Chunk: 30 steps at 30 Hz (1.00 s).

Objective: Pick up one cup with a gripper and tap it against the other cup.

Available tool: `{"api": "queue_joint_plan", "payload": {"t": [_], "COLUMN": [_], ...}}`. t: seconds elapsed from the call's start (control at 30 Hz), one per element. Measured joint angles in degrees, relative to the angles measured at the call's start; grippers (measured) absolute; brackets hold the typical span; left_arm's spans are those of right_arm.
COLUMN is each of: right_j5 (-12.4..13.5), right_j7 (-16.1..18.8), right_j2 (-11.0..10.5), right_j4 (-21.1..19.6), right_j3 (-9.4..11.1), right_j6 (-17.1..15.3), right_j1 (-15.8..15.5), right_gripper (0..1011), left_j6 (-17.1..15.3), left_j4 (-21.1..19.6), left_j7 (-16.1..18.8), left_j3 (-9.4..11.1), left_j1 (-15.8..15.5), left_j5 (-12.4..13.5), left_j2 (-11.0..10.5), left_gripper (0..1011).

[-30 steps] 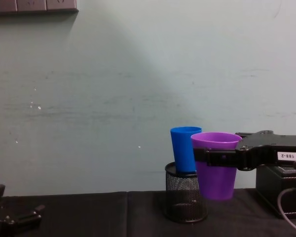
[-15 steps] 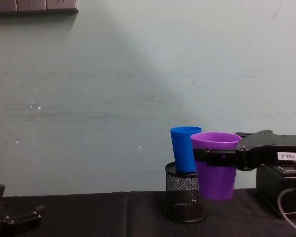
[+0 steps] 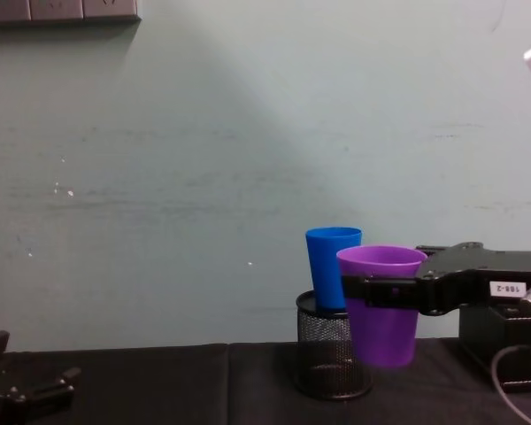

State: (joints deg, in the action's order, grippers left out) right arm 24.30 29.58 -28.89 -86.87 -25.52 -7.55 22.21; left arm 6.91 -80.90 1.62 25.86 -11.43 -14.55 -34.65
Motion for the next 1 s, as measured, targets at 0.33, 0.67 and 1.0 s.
{"api": "queue_joint_plan", "payload": {"t": [0.33,0.67,1.0], "right_j5": [-2.0,-3.2,-4.1], "right_j7": [-2.3,-2.5,-2.1], "right_j2": [3.5,7.7,10.7], "right_j4": [5.3,13.2,19.5], "right_j3": [-0.7,-1.0,-0.8], "right_j6": [1.4,3.2,5.2], "right_j1": [2.9,6.7,9.8], "right_gripper": [733,734,733], "left_j6": [0.0,0.0,0.0], "left_j4": [0.0,0.0,0.0], "left_j7": [0.0,0.0,0.0], "left_j3": [0.0,0.0,0.0], "left_j1": [0.0,0.0,0.0], "left_j5": [0.0,0.0,0.0], "left_j2": [0.0,0.0,0.0], "left_gripper": [1000,1000,1000]}}
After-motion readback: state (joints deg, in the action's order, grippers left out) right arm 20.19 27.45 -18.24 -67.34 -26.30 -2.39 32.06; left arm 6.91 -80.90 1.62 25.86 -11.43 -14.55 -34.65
